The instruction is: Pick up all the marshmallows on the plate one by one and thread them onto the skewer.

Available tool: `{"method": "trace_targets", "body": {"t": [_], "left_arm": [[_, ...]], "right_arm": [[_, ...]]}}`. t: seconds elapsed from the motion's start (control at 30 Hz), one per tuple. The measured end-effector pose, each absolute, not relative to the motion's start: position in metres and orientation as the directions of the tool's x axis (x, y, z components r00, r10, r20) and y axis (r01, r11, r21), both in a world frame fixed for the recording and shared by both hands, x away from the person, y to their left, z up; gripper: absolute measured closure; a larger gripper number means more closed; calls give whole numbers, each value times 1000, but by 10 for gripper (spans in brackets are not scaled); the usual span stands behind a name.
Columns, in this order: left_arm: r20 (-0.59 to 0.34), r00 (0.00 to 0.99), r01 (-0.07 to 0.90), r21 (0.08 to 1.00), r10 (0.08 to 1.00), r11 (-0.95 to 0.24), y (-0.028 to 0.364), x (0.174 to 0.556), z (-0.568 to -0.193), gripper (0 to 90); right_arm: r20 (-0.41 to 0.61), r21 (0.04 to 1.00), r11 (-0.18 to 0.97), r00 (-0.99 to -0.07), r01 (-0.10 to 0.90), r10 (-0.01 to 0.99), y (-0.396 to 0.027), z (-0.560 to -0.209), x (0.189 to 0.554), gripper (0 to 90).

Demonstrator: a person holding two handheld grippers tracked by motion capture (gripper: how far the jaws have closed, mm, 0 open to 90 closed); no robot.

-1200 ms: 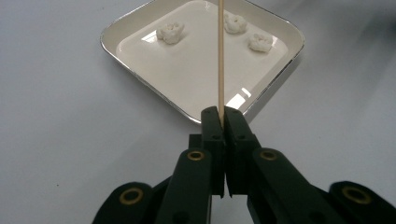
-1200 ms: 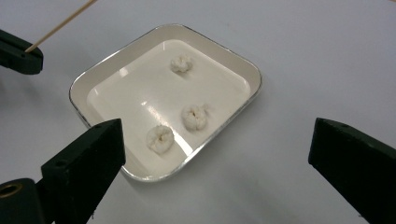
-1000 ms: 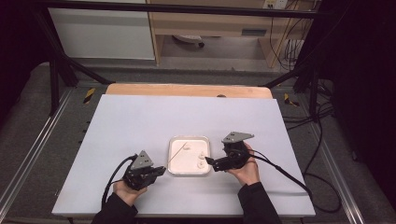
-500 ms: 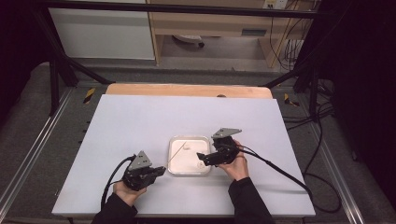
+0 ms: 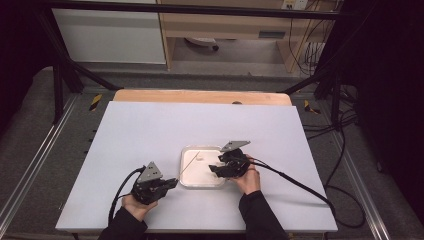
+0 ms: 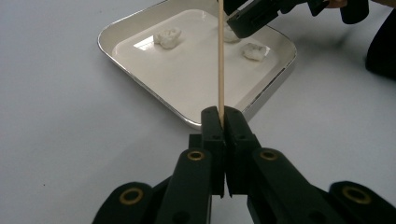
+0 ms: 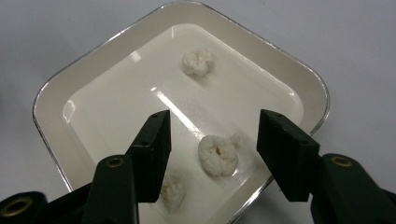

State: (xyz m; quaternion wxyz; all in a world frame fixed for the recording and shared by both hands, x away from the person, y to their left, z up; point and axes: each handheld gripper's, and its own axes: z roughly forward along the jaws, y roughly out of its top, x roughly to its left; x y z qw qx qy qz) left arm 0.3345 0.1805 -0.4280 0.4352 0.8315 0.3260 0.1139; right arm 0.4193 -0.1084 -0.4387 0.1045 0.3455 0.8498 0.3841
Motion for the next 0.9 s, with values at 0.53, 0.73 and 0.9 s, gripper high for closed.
{"method": "trace_targets", "body": {"t": [0.53,0.73,0.9], "left_arm": [[-94,767,439,798,635,-412,177,333,-429,880],[-96,767,438,800,634,-410,176,332,-429,880],[-97,769,437,802,632,-408,176,332,-429,880]], "right_arm": [[66,714,476,-726,514,685,-105,-448,419,659],[72,713,471,-723,519,687,-105,-448,418,689],[85,721,460,-724,519,684,-107,-444,418,702]]}}
